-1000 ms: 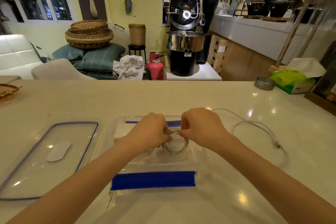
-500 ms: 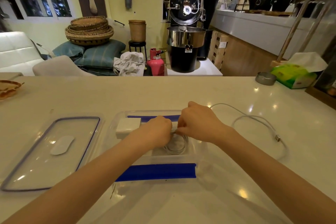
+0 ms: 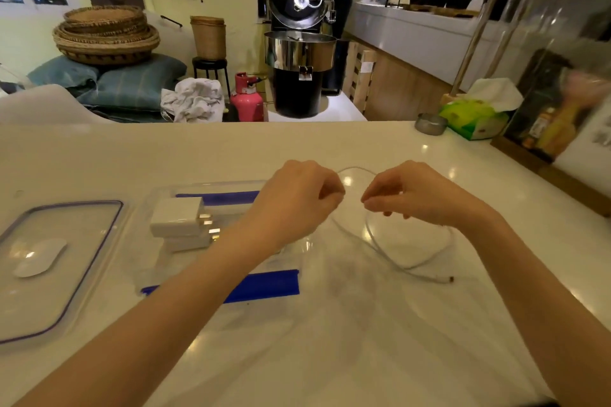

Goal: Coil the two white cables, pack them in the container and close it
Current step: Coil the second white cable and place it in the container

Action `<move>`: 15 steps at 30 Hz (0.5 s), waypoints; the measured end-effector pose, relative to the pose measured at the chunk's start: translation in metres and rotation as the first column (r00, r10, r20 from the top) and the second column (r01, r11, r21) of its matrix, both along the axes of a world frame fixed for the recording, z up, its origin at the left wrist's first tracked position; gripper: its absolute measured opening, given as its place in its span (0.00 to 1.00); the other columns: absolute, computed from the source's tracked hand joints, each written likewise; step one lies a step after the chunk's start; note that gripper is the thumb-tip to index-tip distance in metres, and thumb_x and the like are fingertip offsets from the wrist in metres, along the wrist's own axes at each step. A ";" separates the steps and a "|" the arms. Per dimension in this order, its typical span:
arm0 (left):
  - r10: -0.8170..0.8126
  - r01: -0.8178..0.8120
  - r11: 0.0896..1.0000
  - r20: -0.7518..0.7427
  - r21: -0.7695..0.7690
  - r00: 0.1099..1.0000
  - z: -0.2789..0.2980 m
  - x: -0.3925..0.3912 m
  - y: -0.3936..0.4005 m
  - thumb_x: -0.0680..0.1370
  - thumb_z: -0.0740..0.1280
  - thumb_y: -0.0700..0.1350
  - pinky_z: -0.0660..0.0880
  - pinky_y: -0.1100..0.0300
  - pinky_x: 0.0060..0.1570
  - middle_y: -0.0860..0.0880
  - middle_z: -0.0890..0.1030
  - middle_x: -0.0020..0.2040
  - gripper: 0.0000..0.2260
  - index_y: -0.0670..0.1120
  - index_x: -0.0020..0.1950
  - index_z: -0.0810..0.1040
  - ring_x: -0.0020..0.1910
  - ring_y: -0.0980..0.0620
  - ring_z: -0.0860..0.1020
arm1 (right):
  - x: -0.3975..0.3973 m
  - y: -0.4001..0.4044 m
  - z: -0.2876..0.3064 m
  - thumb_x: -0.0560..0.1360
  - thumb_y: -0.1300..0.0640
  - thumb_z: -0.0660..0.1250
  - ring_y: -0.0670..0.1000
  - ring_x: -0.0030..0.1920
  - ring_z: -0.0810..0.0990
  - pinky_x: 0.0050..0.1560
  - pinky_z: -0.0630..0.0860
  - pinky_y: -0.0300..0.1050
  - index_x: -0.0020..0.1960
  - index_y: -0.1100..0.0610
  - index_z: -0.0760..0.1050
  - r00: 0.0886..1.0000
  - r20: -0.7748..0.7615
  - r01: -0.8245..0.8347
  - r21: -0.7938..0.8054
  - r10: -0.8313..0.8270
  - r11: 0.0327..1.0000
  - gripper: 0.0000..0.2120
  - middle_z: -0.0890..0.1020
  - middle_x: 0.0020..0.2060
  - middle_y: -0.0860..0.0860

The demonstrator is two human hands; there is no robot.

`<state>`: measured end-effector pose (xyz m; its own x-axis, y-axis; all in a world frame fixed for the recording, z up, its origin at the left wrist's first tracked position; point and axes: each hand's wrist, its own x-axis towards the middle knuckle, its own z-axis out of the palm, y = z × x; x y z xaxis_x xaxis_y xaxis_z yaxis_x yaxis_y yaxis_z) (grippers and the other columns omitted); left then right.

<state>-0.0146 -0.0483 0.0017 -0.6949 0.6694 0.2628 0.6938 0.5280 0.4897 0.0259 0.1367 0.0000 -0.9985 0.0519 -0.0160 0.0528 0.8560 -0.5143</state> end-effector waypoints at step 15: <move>-0.128 0.126 0.934 0.014 -0.333 0.992 -0.065 0.029 0.073 0.75 0.61 0.41 0.72 0.54 0.52 0.43 0.77 0.57 0.13 0.46 0.59 0.77 0.56 0.43 0.76 | 0.052 0.025 -0.047 0.66 0.53 0.72 0.44 0.37 0.78 0.38 0.73 0.34 0.44 0.52 0.82 0.990 0.142 0.007 0.021 -0.010 1.000 0.07 0.83 0.37 0.49</move>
<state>0.0144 0.0243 -0.0631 -0.5972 0.8019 0.0151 0.7689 0.5671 0.2954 0.0784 0.1613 -0.0473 -0.9858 0.0618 -0.1563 0.1310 0.8654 -0.4837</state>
